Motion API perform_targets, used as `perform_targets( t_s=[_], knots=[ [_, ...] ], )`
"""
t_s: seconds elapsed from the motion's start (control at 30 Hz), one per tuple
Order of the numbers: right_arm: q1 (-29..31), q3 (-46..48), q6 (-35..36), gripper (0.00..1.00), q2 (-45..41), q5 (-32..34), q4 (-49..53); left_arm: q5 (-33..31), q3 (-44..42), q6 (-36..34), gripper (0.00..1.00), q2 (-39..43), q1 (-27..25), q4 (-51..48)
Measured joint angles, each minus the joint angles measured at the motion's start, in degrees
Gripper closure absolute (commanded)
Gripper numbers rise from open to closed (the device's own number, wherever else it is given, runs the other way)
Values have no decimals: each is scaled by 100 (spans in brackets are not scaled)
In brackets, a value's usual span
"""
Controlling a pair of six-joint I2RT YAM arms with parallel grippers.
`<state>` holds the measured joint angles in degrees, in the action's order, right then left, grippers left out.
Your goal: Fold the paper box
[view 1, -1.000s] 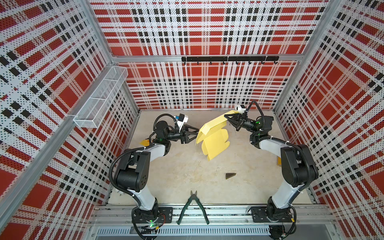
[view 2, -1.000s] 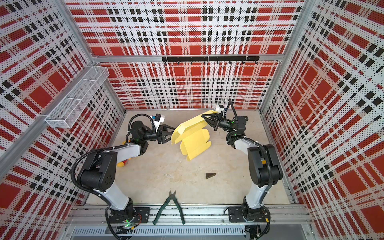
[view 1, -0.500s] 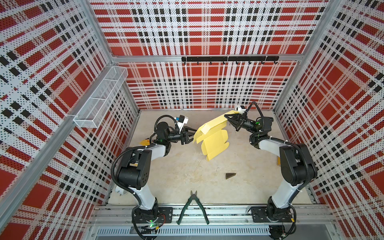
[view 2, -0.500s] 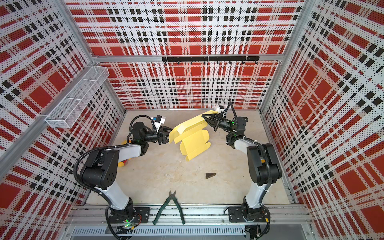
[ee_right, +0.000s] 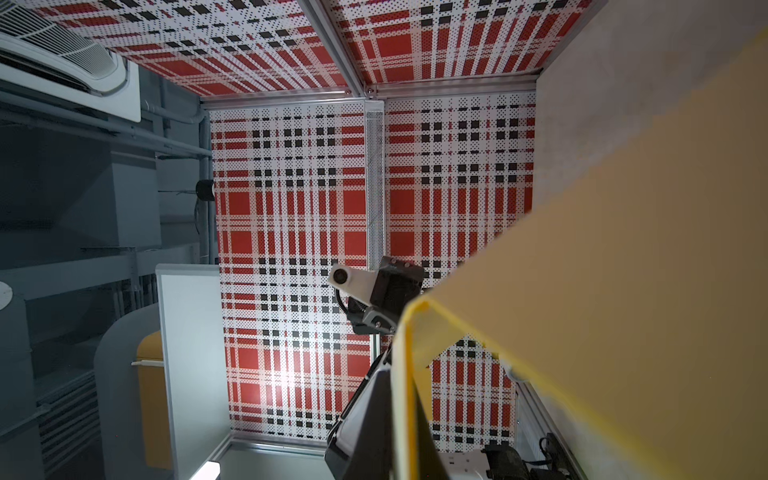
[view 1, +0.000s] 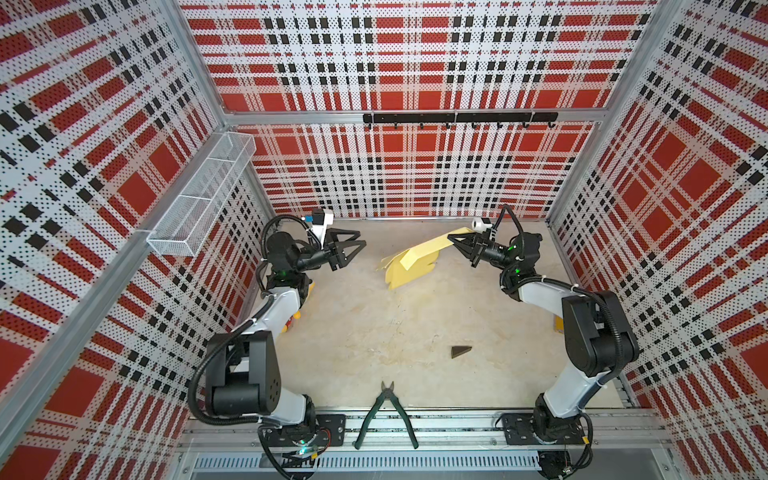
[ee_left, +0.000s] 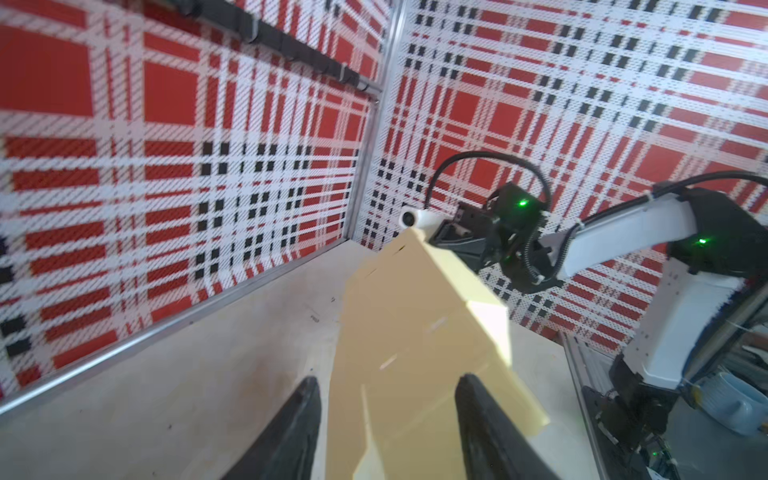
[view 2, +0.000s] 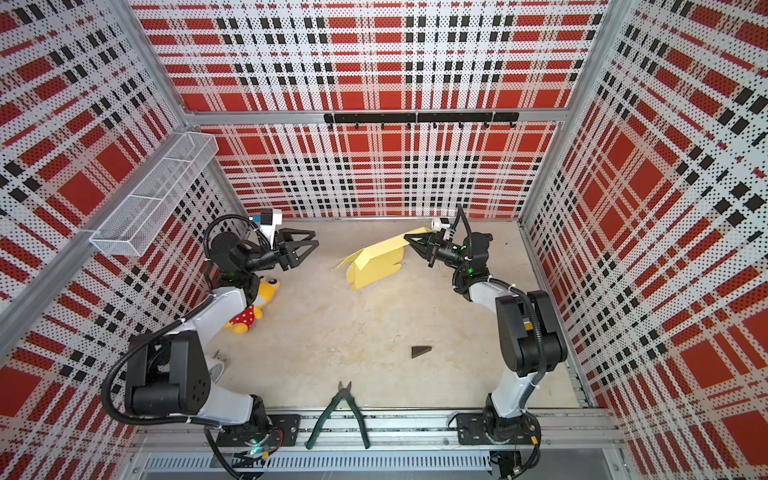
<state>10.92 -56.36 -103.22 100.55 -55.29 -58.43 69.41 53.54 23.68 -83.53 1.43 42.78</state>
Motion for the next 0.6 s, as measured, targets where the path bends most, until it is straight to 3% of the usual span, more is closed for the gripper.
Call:
perform_targets(
  t_s=[0.13, 0.23, 0.3, 0.37, 0.43, 0.6],
  knots=[
    [4, 0, -7, 100, 192, 291, 63, 136, 63, -190, 44, 46, -160, -260],
    [4, 0, -7, 100, 291, 450, 153, 153, 210, -717, 42, 22, -162, -909],
    [4, -4, -2, 100, 297, 507, 243, -136, 662, -1600, 40, -37, -236, -2079],
    [2, -20, 0, 100, 297, 566, 278, -916, 1580, -3108, 38, -238, -516, -3821],
    [2, -35, -4, 100, 299, 619, 297, -1445, 2218, -4271, 38, -382, -859, -4931],
    [-4, -155, -4, 100, 321, 752, 361, -1910, 2739, -5947, 38, -376, -1209, -6854]
  ],
)
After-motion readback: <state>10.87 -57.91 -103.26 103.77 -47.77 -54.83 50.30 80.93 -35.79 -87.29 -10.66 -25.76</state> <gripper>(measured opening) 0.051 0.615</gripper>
